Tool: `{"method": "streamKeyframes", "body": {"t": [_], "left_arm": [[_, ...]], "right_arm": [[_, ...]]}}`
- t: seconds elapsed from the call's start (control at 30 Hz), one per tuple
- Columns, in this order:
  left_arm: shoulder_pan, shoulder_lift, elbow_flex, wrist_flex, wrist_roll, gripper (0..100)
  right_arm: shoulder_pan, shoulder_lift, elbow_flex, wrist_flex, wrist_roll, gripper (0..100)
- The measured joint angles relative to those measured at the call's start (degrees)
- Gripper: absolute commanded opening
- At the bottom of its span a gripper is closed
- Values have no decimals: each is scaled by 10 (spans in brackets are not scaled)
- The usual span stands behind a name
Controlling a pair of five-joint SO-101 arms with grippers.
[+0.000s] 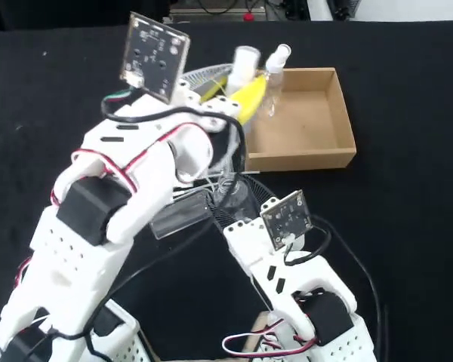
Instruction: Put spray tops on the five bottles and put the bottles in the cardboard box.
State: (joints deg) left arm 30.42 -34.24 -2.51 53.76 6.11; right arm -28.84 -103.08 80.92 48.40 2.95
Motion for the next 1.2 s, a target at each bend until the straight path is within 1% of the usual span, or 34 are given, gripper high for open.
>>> {"method": "streamKeyframes", "body": {"t": [0.1,0.33,0.53,0.67,0.8,0.87,1.0,1.03,1.2], "left_arm": [[-17,1,18,0,0,55],[-16,1,62,0,2,55],[16,-2,65,0,1,59],[21,-41,99,20,1,59],[20,-100,164,20,1,59],[20,-127,206,20,1,86],[21,-183,287,-21,2,216],[21,-200,302,-36,2,230],[18,-282,365,-84,17,229]], "right_arm": [[0,0,0,0,0,28],[0,0,0,0,0,28],[0,0,0,0,0,28],[0,0,0,0,0,28],[0,0,0,0,1,28],[0,0,0,0,1,28],[0,0,0,0,1,28],[0,0,0,0,1,28],[0,0,0,0,0,28]]}}
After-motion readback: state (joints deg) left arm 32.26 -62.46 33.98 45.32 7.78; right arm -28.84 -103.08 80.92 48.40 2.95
